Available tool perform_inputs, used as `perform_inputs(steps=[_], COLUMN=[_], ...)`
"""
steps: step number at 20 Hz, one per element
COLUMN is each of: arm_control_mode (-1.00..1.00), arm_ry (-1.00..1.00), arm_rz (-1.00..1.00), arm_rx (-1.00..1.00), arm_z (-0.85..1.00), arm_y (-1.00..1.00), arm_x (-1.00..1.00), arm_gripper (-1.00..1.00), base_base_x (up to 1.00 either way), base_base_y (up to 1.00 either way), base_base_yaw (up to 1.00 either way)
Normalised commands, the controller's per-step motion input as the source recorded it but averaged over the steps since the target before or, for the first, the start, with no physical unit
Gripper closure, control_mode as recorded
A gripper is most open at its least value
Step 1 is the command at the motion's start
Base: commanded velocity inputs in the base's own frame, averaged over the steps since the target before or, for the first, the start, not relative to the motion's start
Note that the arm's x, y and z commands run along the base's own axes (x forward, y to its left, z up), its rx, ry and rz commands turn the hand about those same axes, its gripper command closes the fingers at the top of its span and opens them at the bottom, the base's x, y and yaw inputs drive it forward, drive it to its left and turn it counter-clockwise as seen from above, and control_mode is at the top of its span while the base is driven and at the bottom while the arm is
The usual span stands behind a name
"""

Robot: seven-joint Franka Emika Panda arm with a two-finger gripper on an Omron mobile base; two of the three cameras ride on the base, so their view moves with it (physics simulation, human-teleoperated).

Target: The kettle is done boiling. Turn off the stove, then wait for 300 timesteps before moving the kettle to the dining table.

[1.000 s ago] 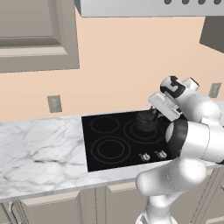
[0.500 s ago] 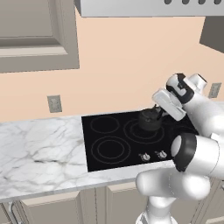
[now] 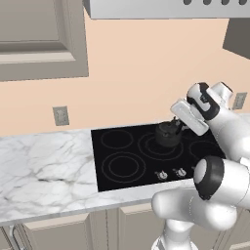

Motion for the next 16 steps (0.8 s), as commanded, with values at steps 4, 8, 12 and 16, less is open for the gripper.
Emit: perform_inputs(steps=[4, 8, 12, 16], arm_control_mode=[-1.0, 1.0, 1.0, 1.0], arm_ry=[-0.06, 0.0, 0.0, 0.0], arm_rz=[0.0, 0.0, 0.0, 0.0], arm_rx=[0.0, 0.0, 0.0, 0.0], arm_z=[0.0, 0.0, 0.0, 0.0], arm_y=[0.0, 0.0, 0.0, 0.0], arm_x=[-0.13, 0.0, 0.0, 0.0], arm_gripper=[1.0, 1.0, 1.0, 1.0], base_base_x=[0.0, -0.41, -0.3, -0.2], base_base_y=[0.0, 0.0, 0.0, 0.0], base_base_yaw=[0.0, -0.1, -0.24, -0.31])
